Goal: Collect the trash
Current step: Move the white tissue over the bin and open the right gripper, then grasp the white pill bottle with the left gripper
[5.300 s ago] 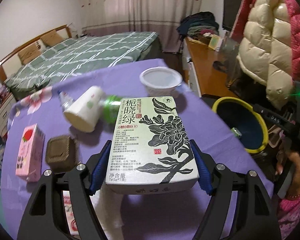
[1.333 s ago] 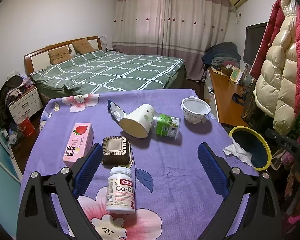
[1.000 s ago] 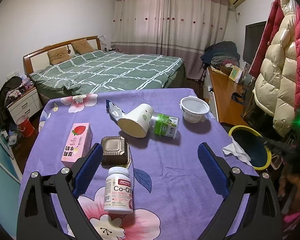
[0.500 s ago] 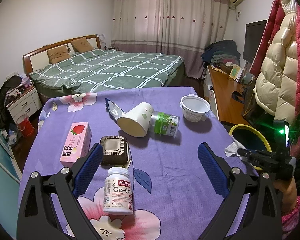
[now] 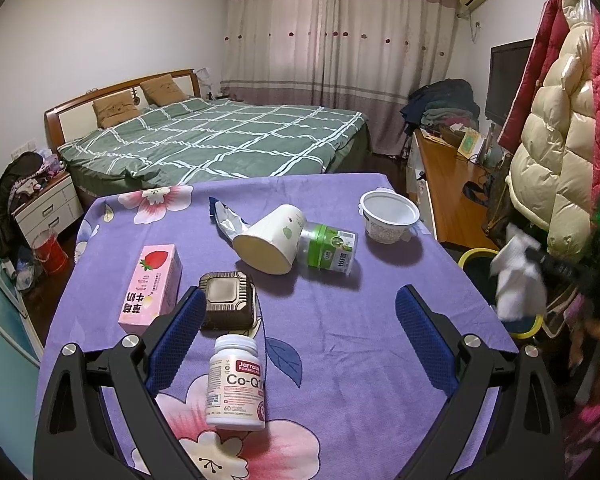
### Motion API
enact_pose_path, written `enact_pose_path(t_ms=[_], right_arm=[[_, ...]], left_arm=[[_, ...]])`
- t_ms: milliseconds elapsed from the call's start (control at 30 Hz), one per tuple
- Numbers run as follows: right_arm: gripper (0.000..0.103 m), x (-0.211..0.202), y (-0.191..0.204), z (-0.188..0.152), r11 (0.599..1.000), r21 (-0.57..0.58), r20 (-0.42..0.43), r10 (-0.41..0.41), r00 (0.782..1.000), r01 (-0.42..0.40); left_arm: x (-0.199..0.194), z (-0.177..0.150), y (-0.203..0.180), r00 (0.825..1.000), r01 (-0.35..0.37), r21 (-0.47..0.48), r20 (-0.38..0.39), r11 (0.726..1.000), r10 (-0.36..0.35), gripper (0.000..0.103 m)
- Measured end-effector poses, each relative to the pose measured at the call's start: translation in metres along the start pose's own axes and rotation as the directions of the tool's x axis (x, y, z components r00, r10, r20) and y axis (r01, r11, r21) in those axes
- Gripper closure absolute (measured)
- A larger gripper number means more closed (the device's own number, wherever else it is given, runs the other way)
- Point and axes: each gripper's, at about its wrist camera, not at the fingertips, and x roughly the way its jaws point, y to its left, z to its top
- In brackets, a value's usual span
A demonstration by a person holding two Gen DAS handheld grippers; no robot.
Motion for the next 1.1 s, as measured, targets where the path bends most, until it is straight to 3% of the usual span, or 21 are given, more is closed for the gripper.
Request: enact_pose_path(t_ms=[167, 400, 567, 867, 1100], right_arm=[[0.099, -0.003, -0.025, 0.018, 0.996, 0.013, 0.031, -0.088, 0.996, 0.087], [0.098, 0.027, -0.056, 0.017, 0.982, 0.033, -0.027, -0.183, 0.983, 0.184], [0.082, 0.039, -0.066, 0.008, 0.975, 0.059, -0.042, -0.211, 0.977, 0.213], [0.072, 0.028, -0.047, -0.01, 0.984, 0.067, -0.023, -0.166, 0.986, 0.167], [0.07, 0.021, -0.012, -0.026, 0.995, 0.032, -0.02, -0.092, 0.996, 0.093]], left_arm=[[0.001, 0.0, -0.001, 1.0, 0.0, 0.001, -0.003, 1.0, 0.0, 0.009], [0.005, 0.0, -0.006, 1.0, 0.0, 0.006, -0.015, 1.0, 0.001, 0.009], [0.008, 0.0, -0.009, 1.0, -0.002, 0.013, -0.02, 1.0, 0.003, 0.009], [0.004, -0.002, -0.002, 1.0, -0.01, 0.002, -0.021, 1.0, 0.01, 0.009], [-0.011, -0.018, 0.035, 0.996, -0.076, -0.034, -0.037, 0.997, 0.075, 0.009]])
